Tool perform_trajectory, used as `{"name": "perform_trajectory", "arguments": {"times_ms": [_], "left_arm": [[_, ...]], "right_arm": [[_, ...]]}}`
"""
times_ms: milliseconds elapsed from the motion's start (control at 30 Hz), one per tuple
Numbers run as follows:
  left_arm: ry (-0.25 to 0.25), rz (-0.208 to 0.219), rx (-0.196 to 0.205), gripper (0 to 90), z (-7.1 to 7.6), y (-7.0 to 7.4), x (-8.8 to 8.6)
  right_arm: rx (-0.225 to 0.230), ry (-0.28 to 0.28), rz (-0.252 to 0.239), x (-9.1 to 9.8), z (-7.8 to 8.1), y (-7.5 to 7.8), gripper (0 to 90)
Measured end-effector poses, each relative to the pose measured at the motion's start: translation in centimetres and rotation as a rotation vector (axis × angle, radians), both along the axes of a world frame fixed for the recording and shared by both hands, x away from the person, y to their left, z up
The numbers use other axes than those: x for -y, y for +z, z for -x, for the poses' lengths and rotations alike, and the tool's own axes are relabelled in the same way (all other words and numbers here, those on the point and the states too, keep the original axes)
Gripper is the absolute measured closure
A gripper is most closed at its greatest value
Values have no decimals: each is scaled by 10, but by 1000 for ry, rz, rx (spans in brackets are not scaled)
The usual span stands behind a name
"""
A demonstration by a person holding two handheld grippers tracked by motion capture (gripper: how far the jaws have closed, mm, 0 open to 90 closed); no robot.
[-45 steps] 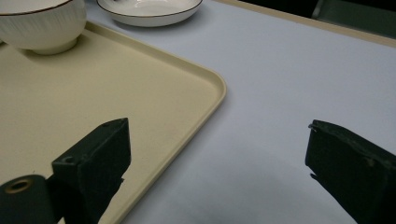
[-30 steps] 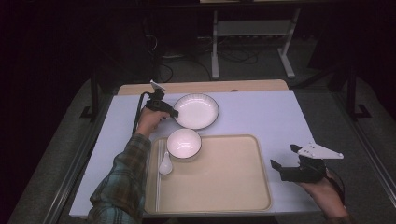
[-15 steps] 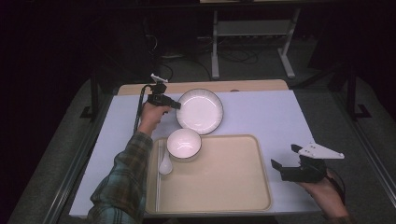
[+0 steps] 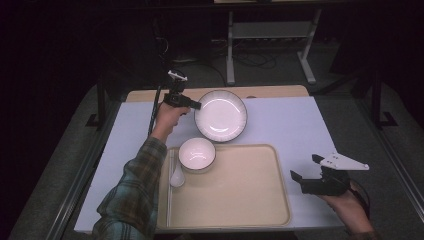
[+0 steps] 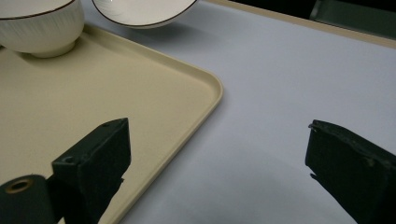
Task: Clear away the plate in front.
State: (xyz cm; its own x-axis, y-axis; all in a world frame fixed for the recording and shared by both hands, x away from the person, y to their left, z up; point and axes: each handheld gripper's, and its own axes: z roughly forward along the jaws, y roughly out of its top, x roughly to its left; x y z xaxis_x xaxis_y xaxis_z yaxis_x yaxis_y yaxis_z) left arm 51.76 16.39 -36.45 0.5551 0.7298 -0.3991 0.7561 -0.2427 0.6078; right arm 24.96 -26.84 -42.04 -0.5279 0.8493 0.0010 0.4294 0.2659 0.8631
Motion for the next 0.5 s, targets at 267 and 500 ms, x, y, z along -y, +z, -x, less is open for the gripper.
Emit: {"name": "perform_trajectory", "arguments": {"times_ms": [267,500], "left_arm": [[-117,26,-28,855,14,11,34],[-220,-1,-42,852,34,12,56]], "right_arm": [[1,2,-2,0,0,0,65],[4,3,-1,1,1,1,65]]}}
